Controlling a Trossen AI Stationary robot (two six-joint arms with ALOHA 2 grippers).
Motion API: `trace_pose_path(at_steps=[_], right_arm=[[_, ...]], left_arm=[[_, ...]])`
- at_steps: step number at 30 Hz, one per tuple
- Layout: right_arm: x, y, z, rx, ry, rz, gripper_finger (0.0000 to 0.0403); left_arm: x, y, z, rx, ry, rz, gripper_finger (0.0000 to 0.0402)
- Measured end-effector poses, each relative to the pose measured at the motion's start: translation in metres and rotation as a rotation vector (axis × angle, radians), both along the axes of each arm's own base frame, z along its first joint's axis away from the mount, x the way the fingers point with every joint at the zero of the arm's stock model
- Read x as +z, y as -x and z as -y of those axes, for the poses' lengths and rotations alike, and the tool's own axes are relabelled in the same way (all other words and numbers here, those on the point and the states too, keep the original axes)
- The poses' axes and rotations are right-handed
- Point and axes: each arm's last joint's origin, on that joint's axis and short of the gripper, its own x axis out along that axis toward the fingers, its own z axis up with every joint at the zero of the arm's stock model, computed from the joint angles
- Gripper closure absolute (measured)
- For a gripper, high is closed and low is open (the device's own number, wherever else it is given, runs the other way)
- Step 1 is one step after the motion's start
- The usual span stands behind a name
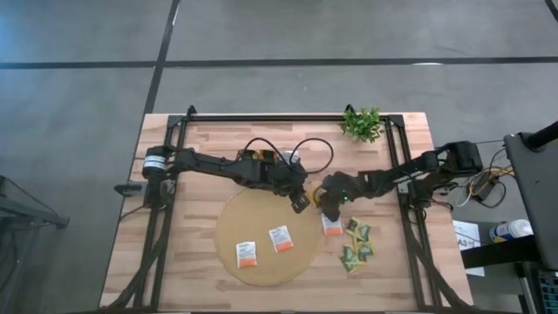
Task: Pick & Place Tea
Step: Put the yellow tea bag into the middle section of the wooden organizer
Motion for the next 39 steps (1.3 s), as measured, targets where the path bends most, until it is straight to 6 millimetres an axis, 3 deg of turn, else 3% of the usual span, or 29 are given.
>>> trace_pose_path(at_steps=[11,18,25,34,39], right_arm=[[0.019,0.033,-0.002,0.022,-0.018,-0.135,0.0291],[0.039,0.042,-0.005,0.031,-0.013,-0.023,0.0291],[0.061,0.059,-0.010,0.041,-0.025,0.066,0.0291],[0.052,0.084,-0.017,-0.086,-0.042,0.078,0.0291],[0.043,0.092,-0.024,-0.087,-0.036,0.071,0.0291]], left_arm=[[-0.017,-0.027,0.000,-0.085,-0.045,0.165,0.0314],[-0.045,-0.046,0.001,-0.140,-0.002,0.225,0.0314],[-0.056,-0.068,-0.001,-0.184,-0.056,0.228,0.0314],[-0.058,-0.092,-0.012,-0.176,-0.074,0.242,0.0314],[-0.055,-0.094,-0.016,-0.179,-0.070,0.247,0.0314]])
